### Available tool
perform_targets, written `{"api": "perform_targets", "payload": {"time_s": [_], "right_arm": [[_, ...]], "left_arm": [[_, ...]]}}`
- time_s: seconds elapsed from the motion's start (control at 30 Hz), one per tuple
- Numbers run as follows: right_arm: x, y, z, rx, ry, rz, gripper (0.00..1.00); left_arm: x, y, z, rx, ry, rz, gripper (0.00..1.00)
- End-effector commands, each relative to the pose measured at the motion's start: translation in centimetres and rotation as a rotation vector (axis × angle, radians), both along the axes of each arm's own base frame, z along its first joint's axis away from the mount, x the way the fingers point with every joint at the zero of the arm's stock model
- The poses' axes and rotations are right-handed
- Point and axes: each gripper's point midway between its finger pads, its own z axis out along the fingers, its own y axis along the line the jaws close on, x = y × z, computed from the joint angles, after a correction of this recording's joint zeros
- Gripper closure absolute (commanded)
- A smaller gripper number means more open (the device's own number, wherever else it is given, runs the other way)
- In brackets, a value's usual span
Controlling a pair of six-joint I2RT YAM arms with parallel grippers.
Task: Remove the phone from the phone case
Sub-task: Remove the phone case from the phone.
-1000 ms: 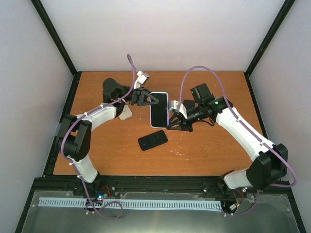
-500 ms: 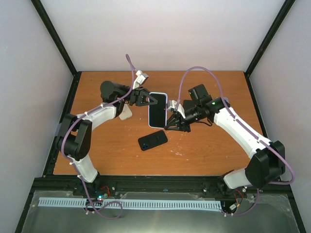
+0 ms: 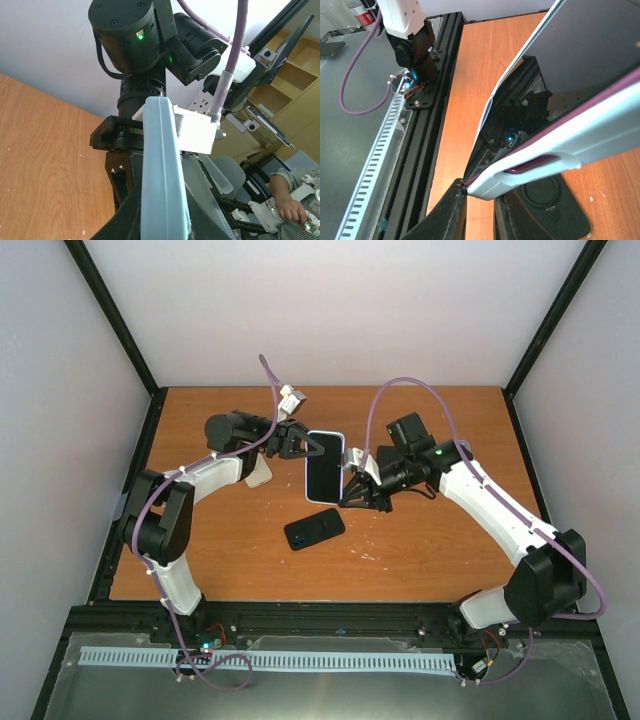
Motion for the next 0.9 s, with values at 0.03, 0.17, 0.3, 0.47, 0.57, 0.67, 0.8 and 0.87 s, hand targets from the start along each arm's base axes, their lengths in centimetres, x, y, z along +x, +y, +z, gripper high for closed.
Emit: {"api": "perform_targets", "payload": {"time_s": [0.03, 0.17, 0.3, 0.47, 0.57, 0.67, 0.8, 0.87], "right_arm": [[6.0, 0.3, 1.6, -0.024, -0.315, -0.078, 0.86], [6.2, 0.1, 1.9, -0.04, -0.383, -0.048, 0.86], [6.8, 0.1, 2.5, -0.045, -0.406, -0.07, 0.86], [8.6, -0.1, 4.3, 0.065, -0.24, -0.195, 0.87], [9.9, -0.8, 5.3, 0.152, -0.089, -0.274, 0.71], [10.2, -0.8, 6.0, 0.181, -0.035, -0.282, 0.61], [10.8, -0.7, 6.3, 0.179, 0.009, -0.31, 0.57], [11.1, -0.6, 6.2, 0.175, 0.035, -0.327, 0.57]], "left_arm": [[-4.5, -1.8, 1.1, 0.073, 0.005, -0.152, 1.0], [-5.1, -2.2, 0.8, 0.085, 0.013, -0.177, 1.0], [-5.1, -2.2, 0.8, 0.088, 0.015, -0.182, 1.0], [-5.2, -2.2, 0.6, 0.09, 0.013, -0.188, 1.0], [-5.2, -2.2, 0.5, 0.086, 0.013, -0.187, 1.0], [-5.0, -2.3, 0.0, 0.092, 0.041, -0.19, 1.0], [-4.6, -2.6, -0.5, 0.077, 0.044, -0.19, 1.0], [-4.6, -2.7, -0.7, 0.07, 0.043, -0.19, 1.0]]}}
